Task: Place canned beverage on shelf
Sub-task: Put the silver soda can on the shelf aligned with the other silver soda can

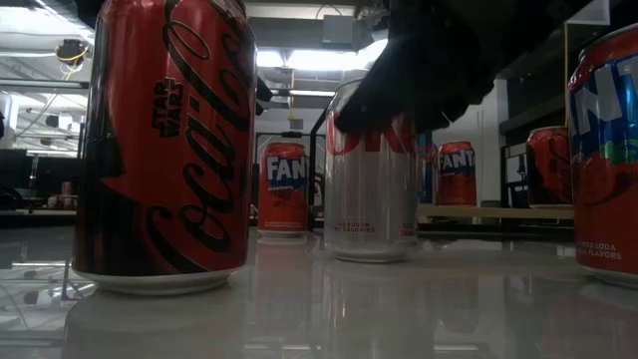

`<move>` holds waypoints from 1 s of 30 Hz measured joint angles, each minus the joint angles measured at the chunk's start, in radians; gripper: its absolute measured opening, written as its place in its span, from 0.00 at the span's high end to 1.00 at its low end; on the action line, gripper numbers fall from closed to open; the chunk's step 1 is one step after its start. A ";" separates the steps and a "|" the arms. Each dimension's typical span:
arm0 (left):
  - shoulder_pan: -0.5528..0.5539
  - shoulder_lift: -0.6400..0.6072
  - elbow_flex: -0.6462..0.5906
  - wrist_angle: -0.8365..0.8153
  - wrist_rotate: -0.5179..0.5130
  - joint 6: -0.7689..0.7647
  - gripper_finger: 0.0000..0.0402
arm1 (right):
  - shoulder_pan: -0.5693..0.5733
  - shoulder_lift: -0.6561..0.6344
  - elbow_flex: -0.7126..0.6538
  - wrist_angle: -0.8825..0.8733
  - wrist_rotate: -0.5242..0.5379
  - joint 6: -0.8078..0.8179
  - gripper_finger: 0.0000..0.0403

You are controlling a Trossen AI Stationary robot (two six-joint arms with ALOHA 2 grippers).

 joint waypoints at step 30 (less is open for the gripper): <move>0.000 0.000 -0.001 -0.003 0.000 0.000 0.05 | -0.001 -0.059 -0.002 -0.068 -0.055 -0.039 0.28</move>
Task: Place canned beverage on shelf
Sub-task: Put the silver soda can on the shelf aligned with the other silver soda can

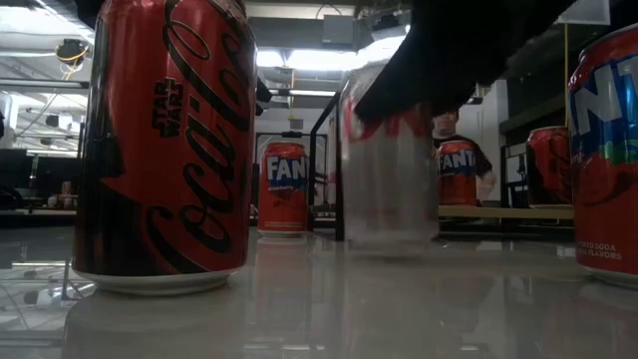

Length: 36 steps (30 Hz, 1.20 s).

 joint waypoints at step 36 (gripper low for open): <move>0.000 0.000 0.000 0.006 0.000 0.000 0.05 | -0.194 -1.154 -0.364 -0.513 0.009 -0.267 0.28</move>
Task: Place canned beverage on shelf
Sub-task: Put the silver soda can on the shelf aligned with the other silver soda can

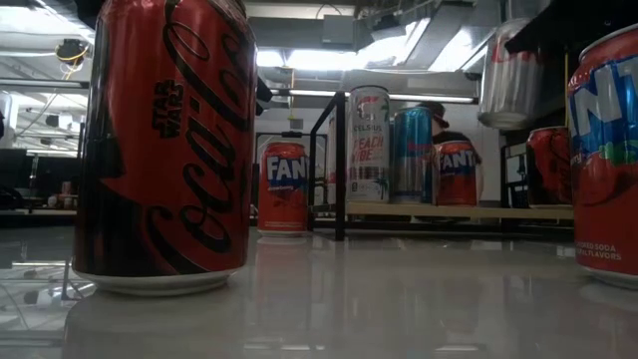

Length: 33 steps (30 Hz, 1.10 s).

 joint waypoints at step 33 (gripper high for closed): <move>0.001 0.000 0.000 0.006 0.000 0.000 0.05 | -0.897 0.214 -0.062 0.244 -0.871 -0.525 0.27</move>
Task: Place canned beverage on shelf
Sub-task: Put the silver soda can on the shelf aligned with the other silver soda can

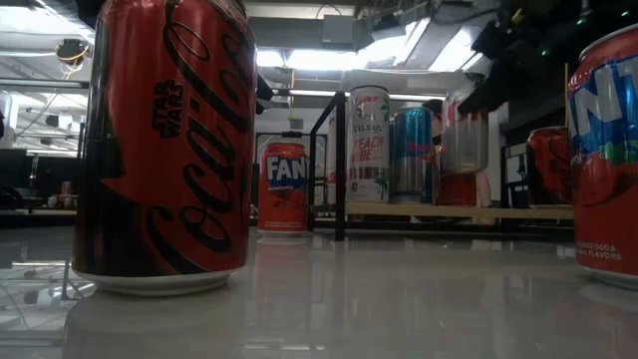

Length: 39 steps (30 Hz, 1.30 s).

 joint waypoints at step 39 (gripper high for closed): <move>0.000 0.000 0.000 0.000 0.000 -0.004 0.05 | -0.106 0.309 0.002 0.158 -0.129 -0.124 0.26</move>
